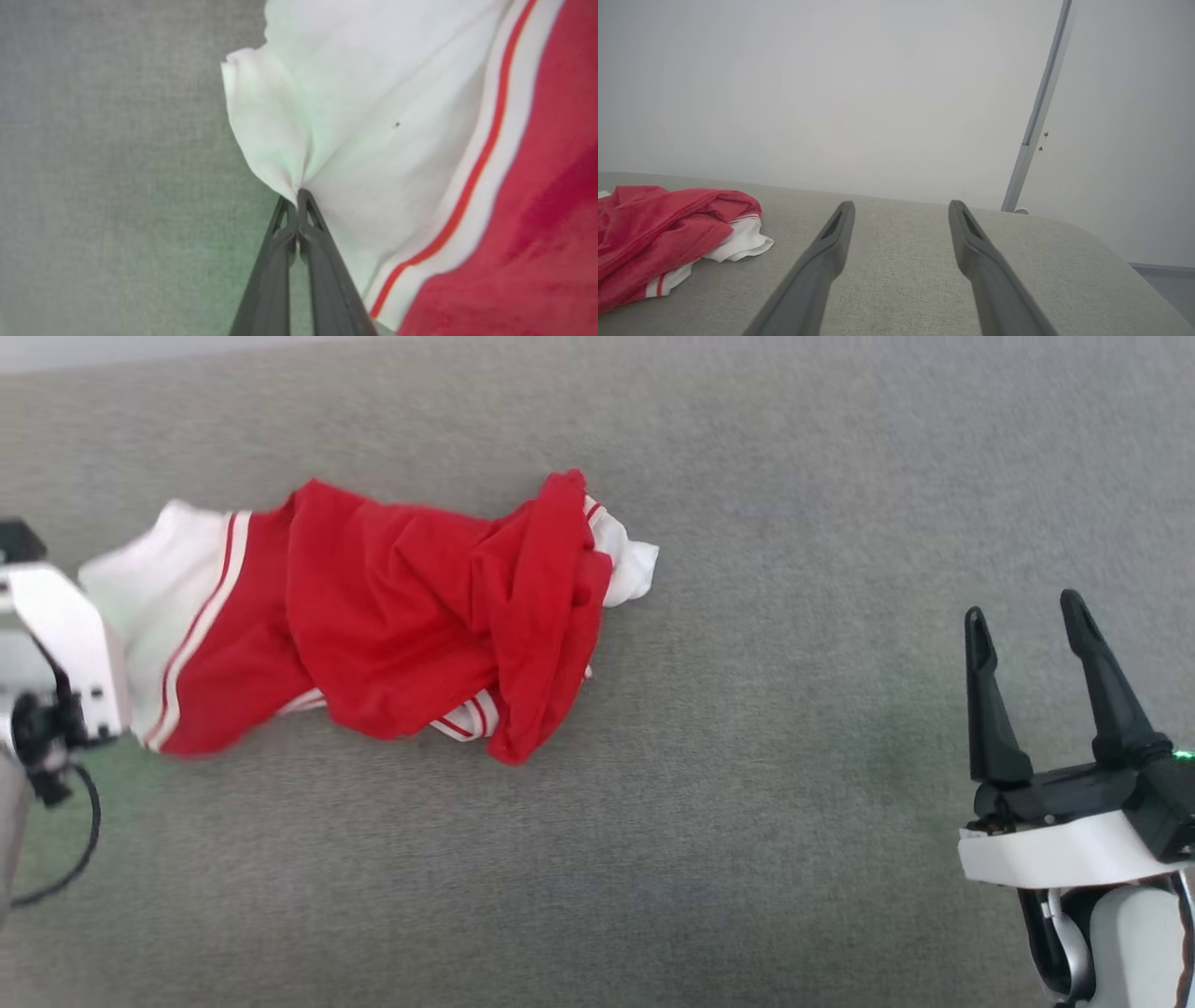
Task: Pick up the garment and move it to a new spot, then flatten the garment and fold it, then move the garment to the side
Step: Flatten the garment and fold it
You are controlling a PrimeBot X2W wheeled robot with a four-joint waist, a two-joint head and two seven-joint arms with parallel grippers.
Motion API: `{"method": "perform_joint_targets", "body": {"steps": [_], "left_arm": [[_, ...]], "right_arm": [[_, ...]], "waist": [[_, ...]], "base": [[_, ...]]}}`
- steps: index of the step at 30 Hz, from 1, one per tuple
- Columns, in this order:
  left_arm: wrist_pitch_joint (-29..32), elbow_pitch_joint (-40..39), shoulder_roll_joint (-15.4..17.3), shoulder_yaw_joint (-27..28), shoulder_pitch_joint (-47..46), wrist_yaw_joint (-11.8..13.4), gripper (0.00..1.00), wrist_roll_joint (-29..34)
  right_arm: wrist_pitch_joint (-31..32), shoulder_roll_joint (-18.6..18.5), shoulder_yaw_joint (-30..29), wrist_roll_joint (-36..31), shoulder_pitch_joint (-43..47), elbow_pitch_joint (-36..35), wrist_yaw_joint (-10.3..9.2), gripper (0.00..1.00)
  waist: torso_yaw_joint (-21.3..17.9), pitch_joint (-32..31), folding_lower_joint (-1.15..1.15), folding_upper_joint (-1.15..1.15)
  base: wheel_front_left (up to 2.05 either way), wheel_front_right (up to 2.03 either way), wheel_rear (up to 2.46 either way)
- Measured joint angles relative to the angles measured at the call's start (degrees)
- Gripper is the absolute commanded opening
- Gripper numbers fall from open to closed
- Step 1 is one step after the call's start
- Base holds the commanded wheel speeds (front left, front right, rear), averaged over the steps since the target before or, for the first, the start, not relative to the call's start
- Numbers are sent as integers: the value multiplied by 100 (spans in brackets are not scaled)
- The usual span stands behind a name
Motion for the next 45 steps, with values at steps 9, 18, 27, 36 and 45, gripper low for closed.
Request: {"method": "perform_joint_targets", "body": {"steps": [9,18,27,36,45], "left_arm": [[421,-1022,152,114,1242,455,0,-364],[577,-2469,280,371,2512,1022,0,-780],[-739,-3676,316,687,3099,979,100,-728],[-3211,-4406,8,814,3696,738,100,-46],[-4819,-4368,-542,744,4100,690,100,287]], "right_arm": [[0,-40,64,26,97,49,0,100],[0,-124,356,200,183,298,0,100],[48,-401,797,539,121,698,-1,100],[510,-706,1300,865,-233,936,-1,100],[1188,-891,1904,1124,-745,1296,-1,100]], "waist": [[276,-361,0,0],[455,-583,0,0],[616,-765,0,0],[987,-908,0,0],[1470,-974,0,0]], "base": [[0,0,0],[0,0,0],[0,0,0],[0,0,0],[0,0,0]]}}
